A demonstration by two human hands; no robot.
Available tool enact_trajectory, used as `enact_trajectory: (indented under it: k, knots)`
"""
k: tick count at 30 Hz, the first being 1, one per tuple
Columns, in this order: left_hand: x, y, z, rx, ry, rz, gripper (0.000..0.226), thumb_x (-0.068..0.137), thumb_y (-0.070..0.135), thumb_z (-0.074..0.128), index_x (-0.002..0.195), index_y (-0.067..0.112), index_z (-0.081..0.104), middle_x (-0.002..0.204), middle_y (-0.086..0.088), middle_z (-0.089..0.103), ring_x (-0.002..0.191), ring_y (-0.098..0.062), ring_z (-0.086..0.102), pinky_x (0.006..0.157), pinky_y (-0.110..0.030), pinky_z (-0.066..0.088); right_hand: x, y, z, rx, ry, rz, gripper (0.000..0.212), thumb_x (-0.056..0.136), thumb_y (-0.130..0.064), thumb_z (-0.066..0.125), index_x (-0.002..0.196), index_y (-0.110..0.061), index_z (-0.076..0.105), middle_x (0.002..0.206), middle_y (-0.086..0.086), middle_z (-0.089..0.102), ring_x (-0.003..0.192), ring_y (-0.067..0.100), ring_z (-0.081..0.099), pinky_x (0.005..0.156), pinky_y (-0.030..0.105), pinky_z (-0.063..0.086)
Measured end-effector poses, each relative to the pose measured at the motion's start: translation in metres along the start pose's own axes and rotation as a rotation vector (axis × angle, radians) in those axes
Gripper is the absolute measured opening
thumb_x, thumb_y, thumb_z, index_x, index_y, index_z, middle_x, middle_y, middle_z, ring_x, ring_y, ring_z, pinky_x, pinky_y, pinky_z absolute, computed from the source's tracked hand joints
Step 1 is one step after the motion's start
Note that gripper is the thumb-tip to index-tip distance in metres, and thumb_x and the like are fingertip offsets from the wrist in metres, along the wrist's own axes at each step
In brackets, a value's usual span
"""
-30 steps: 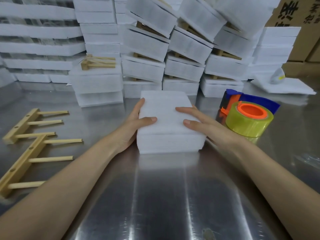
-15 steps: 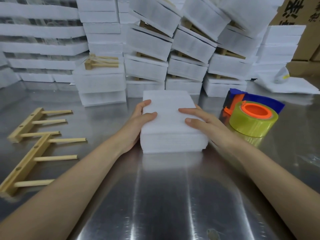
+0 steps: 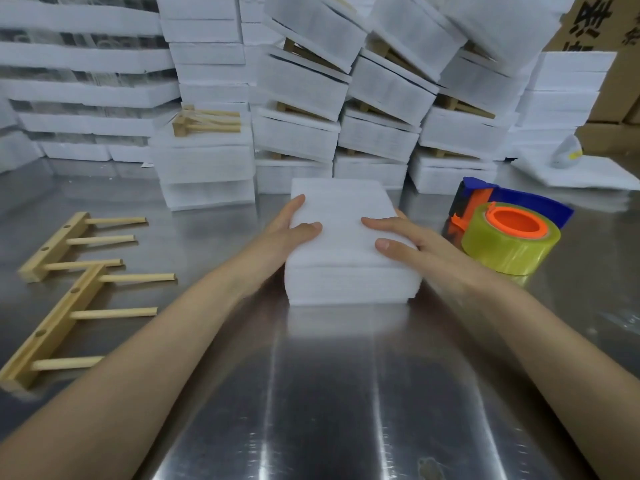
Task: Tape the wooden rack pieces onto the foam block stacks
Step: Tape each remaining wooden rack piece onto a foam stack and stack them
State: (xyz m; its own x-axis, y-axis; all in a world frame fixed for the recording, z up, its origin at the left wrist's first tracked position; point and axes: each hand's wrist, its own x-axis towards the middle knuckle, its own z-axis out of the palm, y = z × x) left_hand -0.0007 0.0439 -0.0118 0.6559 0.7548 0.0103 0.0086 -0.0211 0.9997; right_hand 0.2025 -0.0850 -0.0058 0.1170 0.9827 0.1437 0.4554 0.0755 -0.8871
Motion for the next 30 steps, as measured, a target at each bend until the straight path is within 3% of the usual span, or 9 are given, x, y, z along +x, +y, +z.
enact_trajectory:
  k: [4, 7, 11, 13, 16, 21, 24, 27, 30]
  knots:
    - [-0.002, 0.015, -0.029, 1.011, 0.447, 0.208, 0.037, 0.099, 0.024, 0.046, 0.132, 0.007, 0.048, 0.121, -0.012, 0.058, 0.11, -0.029, 0.055, 0.091, -0.035, 0.044, 0.0, -0.001, -0.001, 0.005, -0.018, 0.008, 0.048, 0.076, -0.053, 0.064, 0.123, -0.046, 0.059, 0.111, -0.056, 0.042, 0.107, -0.03, 0.042, 0.077, -0.006, 0.036]
    - [-0.009, 0.024, -0.068, 1.455, 0.631, -0.257, 0.038, 0.092, 0.015, 0.046, 0.127, 0.003, 0.049, 0.134, -0.023, 0.042, 0.126, -0.04, 0.039, 0.098, -0.047, 0.039, 0.001, -0.001, 0.0, 0.026, -0.021, 0.022, 0.047, 0.075, -0.053, 0.065, 0.121, -0.048, 0.06, 0.113, -0.051, 0.046, 0.107, -0.024, 0.047, 0.078, -0.003, 0.039]
    - [-0.029, 0.032, -0.101, 1.458, 0.368, -0.856, 0.043, 0.094, 0.022, 0.041, 0.132, 0.005, 0.051, 0.141, -0.016, 0.044, 0.129, -0.034, 0.041, 0.102, -0.042, 0.039, 0.0, -0.002, 0.0, 0.002, -0.025, 0.021, 0.043, 0.075, -0.056, 0.062, 0.118, -0.055, 0.058, 0.106, -0.056, 0.043, 0.102, -0.028, 0.046, 0.074, -0.005, 0.039]
    - [-0.031, 0.031, -0.093, 1.436, 0.262, -0.805, 0.034, 0.093, 0.02, 0.043, 0.112, 0.005, 0.067, 0.117, -0.013, 0.065, 0.107, -0.028, 0.062, 0.091, -0.034, 0.049, 0.0, -0.001, 0.0, -0.007, -0.028, 0.023, 0.042, 0.076, -0.057, 0.061, 0.118, -0.056, 0.057, 0.106, -0.057, 0.042, 0.102, -0.029, 0.045, 0.079, 0.001, 0.041]
    - [-0.022, 0.02, -0.068, 1.507, 0.315, -0.645, 0.035, 0.095, 0.012, 0.042, 0.124, 0.001, 0.058, 0.131, -0.02, 0.055, 0.121, -0.034, 0.053, 0.102, -0.035, 0.043, 0.001, 0.004, -0.001, -0.004, -0.026, 0.021, 0.043, 0.077, -0.055, 0.062, 0.12, -0.055, 0.056, 0.112, -0.056, 0.041, 0.109, -0.028, 0.042, 0.094, 0.015, 0.035]
    - [-0.011, 0.005, -0.026, 1.25, 0.319, -0.068, 0.039, 0.09, 0.008, 0.05, 0.129, 0.001, 0.053, 0.13, -0.021, 0.052, 0.121, -0.034, 0.051, 0.098, -0.032, 0.039, 0.0, 0.003, 0.0, 0.01, -0.02, 0.008, 0.041, 0.079, -0.053, 0.061, 0.12, -0.055, 0.057, 0.11, -0.059, 0.04, 0.108, -0.034, 0.036, 0.086, 0.002, 0.037]
    - [-0.01, 0.009, -0.021, 1.099, 0.295, 0.194, 0.045, 0.089, 0.006, 0.05, 0.134, 0.007, 0.051, 0.128, -0.016, 0.047, 0.116, -0.031, 0.049, 0.093, -0.028, 0.037, 0.0, 0.004, -0.001, 0.005, -0.029, 0.02, 0.043, 0.078, -0.054, 0.062, 0.121, -0.055, 0.056, 0.109, -0.059, 0.04, 0.106, -0.035, 0.037, 0.089, 0.013, 0.035]
    - [-0.006, 0.015, -0.049, 1.338, 0.574, 0.126, 0.038, 0.087, 0.014, 0.053, 0.124, 0.006, 0.055, 0.128, -0.017, 0.048, 0.119, -0.035, 0.043, 0.094, -0.038, 0.037, 0.001, 0.005, -0.003, -0.005, -0.043, 0.036, 0.044, 0.076, -0.058, 0.063, 0.12, -0.056, 0.056, 0.114, -0.055, 0.041, 0.111, -0.026, 0.042, 0.097, 0.02, 0.035]
    - [-0.006, 0.006, -0.073, 1.397, 0.466, -0.168, 0.043, 0.094, 0.038, 0.049, 0.121, 0.004, 0.054, 0.131, -0.017, 0.045, 0.122, -0.038, 0.041, 0.098, -0.042, 0.037, 0.002, 0.003, -0.003, -0.017, -0.047, 0.037, 0.043, 0.076, -0.058, 0.062, 0.118, -0.058, 0.056, 0.114, -0.052, 0.043, 0.108, -0.025, 0.044, 0.092, 0.017, 0.037]
